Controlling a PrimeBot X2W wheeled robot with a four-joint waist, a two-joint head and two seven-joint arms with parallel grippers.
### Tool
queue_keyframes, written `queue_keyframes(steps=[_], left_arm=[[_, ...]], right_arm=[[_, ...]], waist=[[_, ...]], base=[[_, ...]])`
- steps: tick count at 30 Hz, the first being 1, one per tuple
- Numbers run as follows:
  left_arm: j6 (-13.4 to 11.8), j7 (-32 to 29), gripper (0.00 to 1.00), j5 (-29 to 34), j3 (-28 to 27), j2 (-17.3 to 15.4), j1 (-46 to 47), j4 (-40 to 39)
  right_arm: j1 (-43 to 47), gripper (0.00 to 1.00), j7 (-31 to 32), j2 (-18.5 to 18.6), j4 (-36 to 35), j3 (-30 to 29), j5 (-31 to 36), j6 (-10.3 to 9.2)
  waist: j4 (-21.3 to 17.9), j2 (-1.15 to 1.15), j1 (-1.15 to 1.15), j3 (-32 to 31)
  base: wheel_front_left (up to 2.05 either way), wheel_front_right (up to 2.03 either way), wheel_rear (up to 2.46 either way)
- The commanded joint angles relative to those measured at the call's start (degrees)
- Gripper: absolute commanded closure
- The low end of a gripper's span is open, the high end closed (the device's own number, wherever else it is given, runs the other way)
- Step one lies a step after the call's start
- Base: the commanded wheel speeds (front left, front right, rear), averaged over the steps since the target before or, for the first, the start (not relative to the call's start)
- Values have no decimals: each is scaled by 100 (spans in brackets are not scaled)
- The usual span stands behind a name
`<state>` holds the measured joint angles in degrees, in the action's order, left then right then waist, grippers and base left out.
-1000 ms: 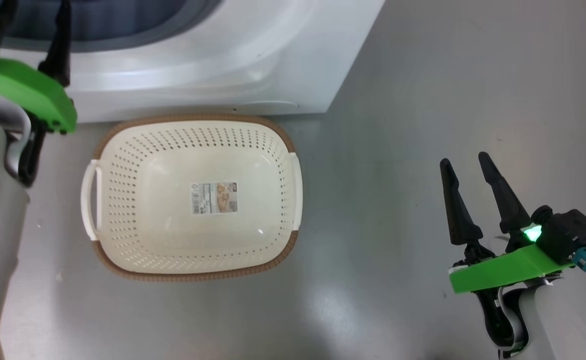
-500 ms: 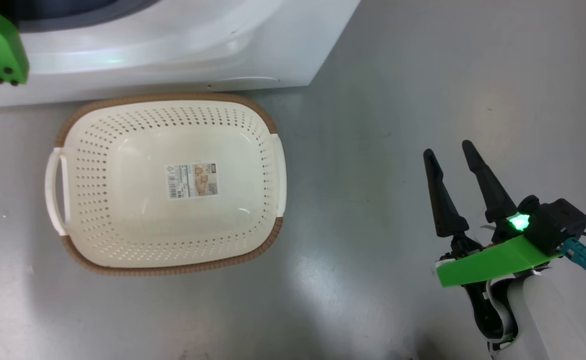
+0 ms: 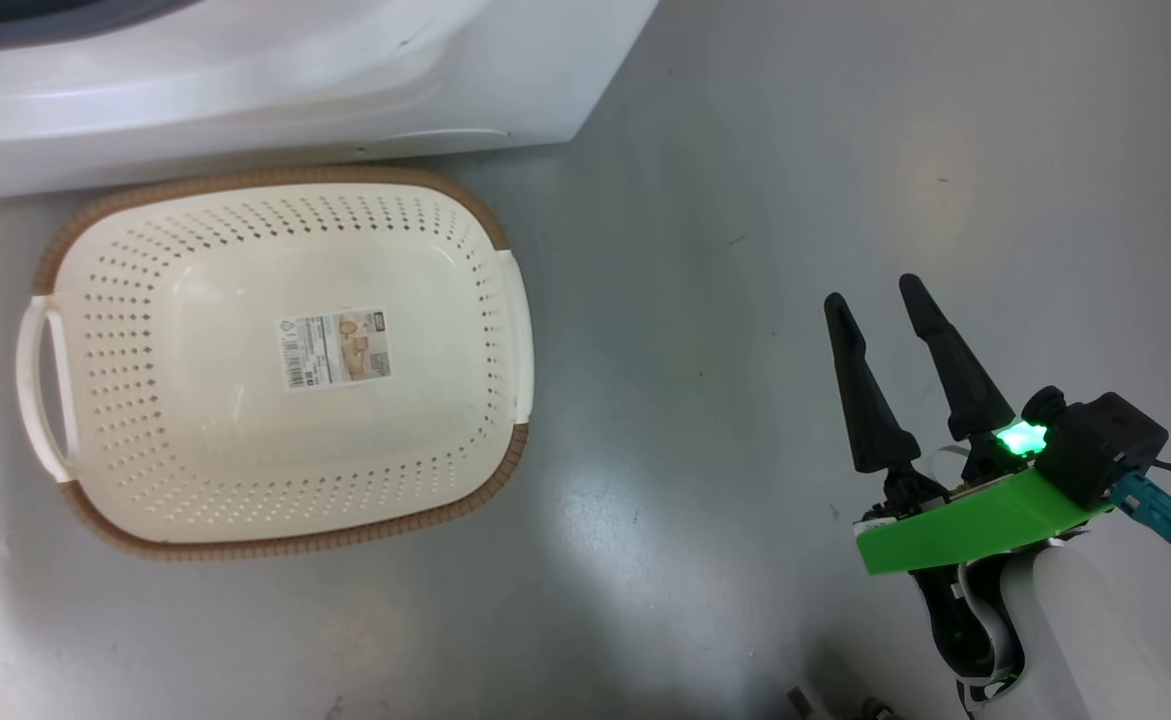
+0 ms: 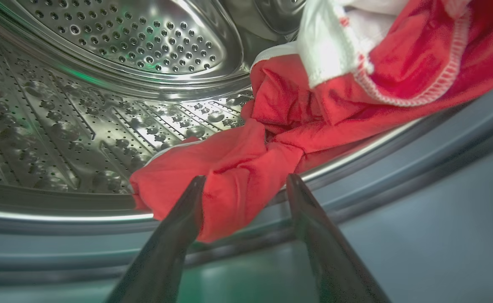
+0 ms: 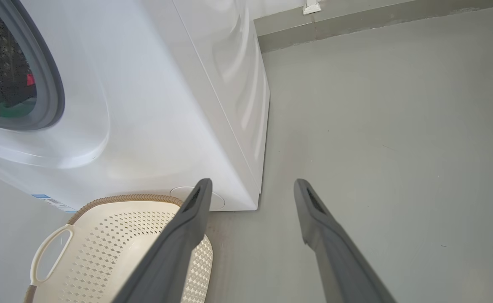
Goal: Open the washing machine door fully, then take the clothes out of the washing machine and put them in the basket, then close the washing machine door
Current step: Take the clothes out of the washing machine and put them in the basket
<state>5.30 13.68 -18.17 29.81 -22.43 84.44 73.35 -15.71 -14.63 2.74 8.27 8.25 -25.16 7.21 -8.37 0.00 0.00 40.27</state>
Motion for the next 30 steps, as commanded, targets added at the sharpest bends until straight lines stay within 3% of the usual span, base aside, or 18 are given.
queue_keyframes(steps=[1, 2, 3, 10, 17, 24, 30], left_arm=[[-48, -16, 55, 39, -10, -339, 129, -38], [-50, -21, 91, 38, 0, -345, 136, -28], [-48, -28, 100, 59, 32, -351, 138, -21], [-110, 16, 100, 3, 48, -323, 149, 11], [-142, 123, 100, -344, -242, -87, -117, -172], [-214, 129, 100, -708, -866, 22, -849, -1168], [-254, 130, 100, -666, -1493, 202, -1839, -2171]], right_arm=[[4, 0, -37, 14, -149, 145, -50, 28], [-3, 0, -37, 14, -155, 148, -59, 28], [-10, 0, -37, 14, -159, 151, -66, 28], [-54, 0, -37, 14, -177, 111, -65, 28], [-22, 0, -37, 14, -135, 3, 29, 28], [13, 0, -37, 14, -77, -110, 140, 28], [123, 0, -37, 14, 31, -233, 249, 28]], waist=[[-46, 0, 0, 33], [-57, 0, 0, 39], [-66, 0, 0, 39], [-56, 0, 0, -14], [172, 0, 0, -242], [405, 0, 0, -520], [609, 0, 0, -889]], base=[[0, 0, 0], [0, 0, 0], [0, 0, 0], [0, 0, 0], [0, 0, 0], [0, 0, 0], [0, 0, 0]])
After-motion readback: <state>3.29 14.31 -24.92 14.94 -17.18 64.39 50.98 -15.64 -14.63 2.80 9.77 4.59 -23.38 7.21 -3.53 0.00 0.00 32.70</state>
